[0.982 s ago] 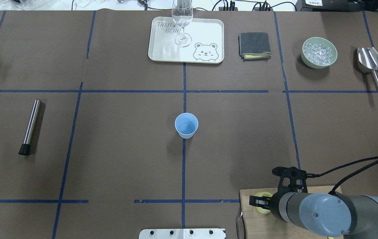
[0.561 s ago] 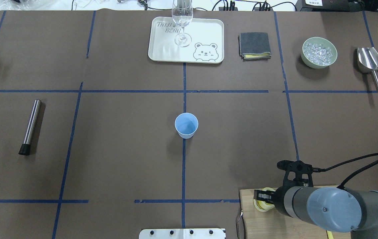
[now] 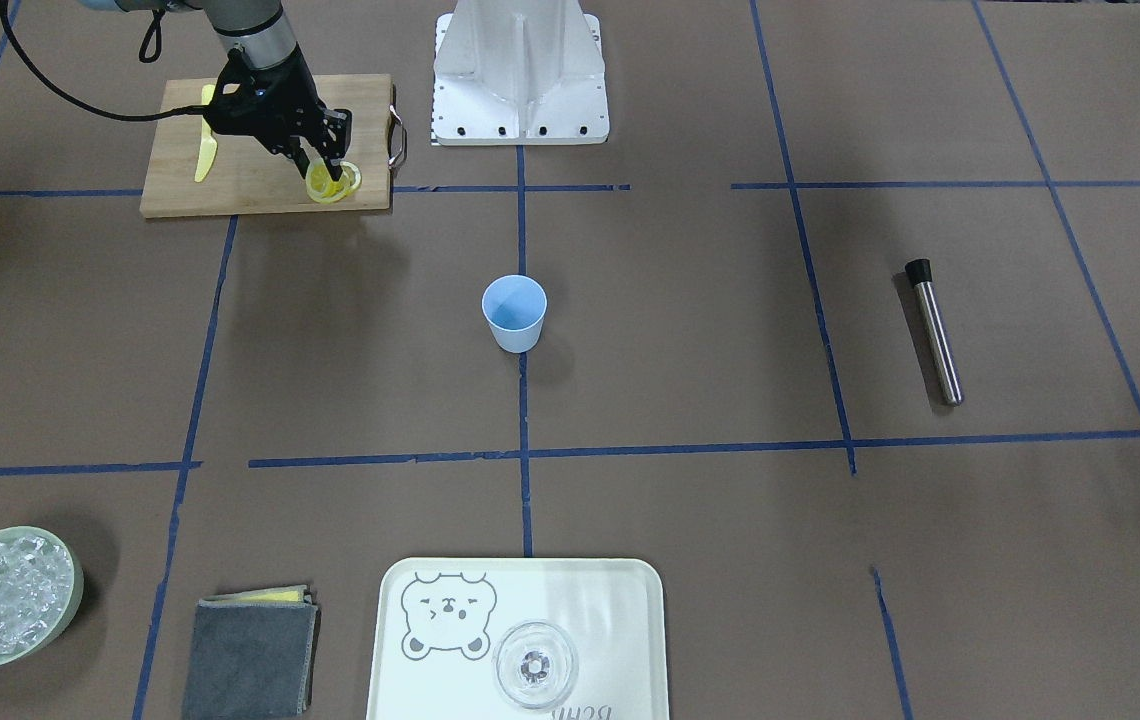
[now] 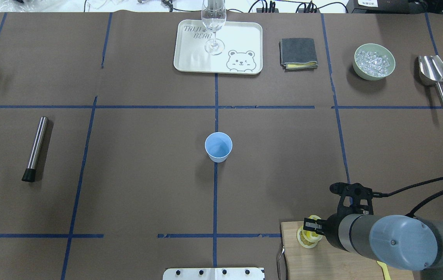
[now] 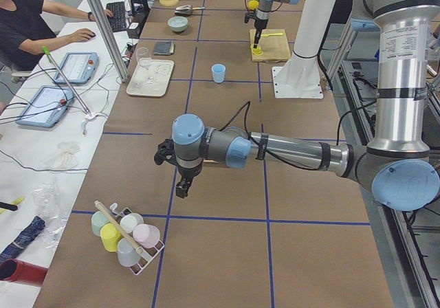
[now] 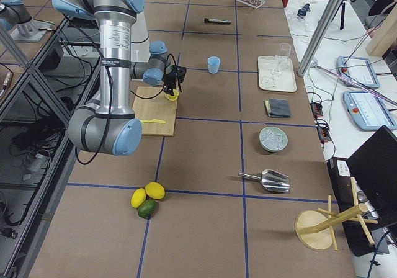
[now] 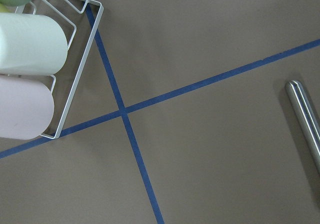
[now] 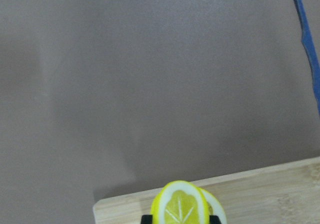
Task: Squeeze lemon into cup
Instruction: 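Carry the lemon slice with the right gripper over the blue cup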
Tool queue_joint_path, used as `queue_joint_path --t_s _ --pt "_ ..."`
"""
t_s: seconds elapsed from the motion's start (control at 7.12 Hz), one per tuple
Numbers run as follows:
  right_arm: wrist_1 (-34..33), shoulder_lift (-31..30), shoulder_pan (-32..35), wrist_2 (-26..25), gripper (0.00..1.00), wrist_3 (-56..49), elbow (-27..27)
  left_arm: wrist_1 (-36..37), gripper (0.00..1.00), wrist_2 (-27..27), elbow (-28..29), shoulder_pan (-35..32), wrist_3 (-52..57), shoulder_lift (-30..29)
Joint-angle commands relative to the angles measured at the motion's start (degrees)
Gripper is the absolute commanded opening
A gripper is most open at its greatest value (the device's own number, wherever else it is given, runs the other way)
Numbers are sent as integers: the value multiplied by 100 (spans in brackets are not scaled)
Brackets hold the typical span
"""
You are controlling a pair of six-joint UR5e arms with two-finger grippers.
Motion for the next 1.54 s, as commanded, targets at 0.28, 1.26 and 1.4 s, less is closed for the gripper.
queue_joint_path --t_s 0.28,1.26,1.4 --pt "-198 59 118 9 45 -5 177 -7 100 -80 -12 0 0 32" --pt "-2026 3131 1100 141 48 -58 -750 -7 100 -80 -12 0 9 68" --pt "-2026 3440 1285 201 49 -58 -1067 -7 100 -80 -12 0 9 68"
